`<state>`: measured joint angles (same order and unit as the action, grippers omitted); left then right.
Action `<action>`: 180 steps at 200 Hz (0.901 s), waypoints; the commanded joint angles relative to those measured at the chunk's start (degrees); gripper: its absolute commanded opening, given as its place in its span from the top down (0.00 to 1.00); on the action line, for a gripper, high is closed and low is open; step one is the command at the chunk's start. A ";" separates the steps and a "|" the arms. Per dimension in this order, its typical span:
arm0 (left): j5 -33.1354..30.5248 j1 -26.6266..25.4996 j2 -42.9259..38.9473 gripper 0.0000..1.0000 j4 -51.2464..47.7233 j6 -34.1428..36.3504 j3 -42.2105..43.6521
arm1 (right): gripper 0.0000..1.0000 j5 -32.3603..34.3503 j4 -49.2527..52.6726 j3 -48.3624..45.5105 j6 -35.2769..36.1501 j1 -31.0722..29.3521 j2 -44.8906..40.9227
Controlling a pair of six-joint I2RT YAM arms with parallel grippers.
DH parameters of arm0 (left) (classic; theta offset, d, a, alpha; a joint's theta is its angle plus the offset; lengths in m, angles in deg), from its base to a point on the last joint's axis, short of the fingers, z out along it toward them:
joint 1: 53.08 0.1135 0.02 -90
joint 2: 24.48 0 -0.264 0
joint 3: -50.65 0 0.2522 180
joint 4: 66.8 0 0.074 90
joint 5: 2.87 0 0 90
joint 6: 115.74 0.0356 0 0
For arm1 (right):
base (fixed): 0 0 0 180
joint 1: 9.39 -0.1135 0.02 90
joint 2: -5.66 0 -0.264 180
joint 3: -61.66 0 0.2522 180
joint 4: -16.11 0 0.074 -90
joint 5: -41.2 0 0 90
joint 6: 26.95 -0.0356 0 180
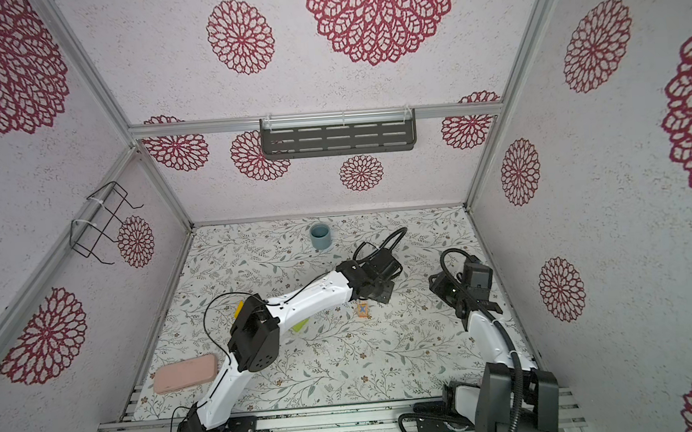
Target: Build the wood block tower
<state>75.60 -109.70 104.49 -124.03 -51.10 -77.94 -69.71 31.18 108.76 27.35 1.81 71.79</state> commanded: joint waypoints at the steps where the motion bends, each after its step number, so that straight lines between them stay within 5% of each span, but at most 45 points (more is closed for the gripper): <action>1: 3.20 0.59 -6.95 0.80 5.01 14.44 5.61 | 0.55 -2.39 -0.87 0.80 -0.45 0.66 -1.94; 35: 4.87 1.19 -13.50 0.87 5.26 26.00 13.89 | 0.57 -3.26 -0.77 0.88 -0.51 0.90 -2.19; 86: 18.76 6.28 -19.02 0.83 5.33 34.52 20.62 | 0.57 -4.38 -2.05 -0.16 -1.03 0.87 -1.48; 180: 32.67 10.76 -10.70 0.84 -0.62 53.66 13.04 | 0.58 -6.81 -6.81 -1.00 -2.81 0.86 2.33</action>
<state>102.05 -100.80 90.59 -122.93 -4.17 -61.92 -75.04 27.09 107.54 25.41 2.47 73.47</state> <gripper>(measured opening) 0.186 0.419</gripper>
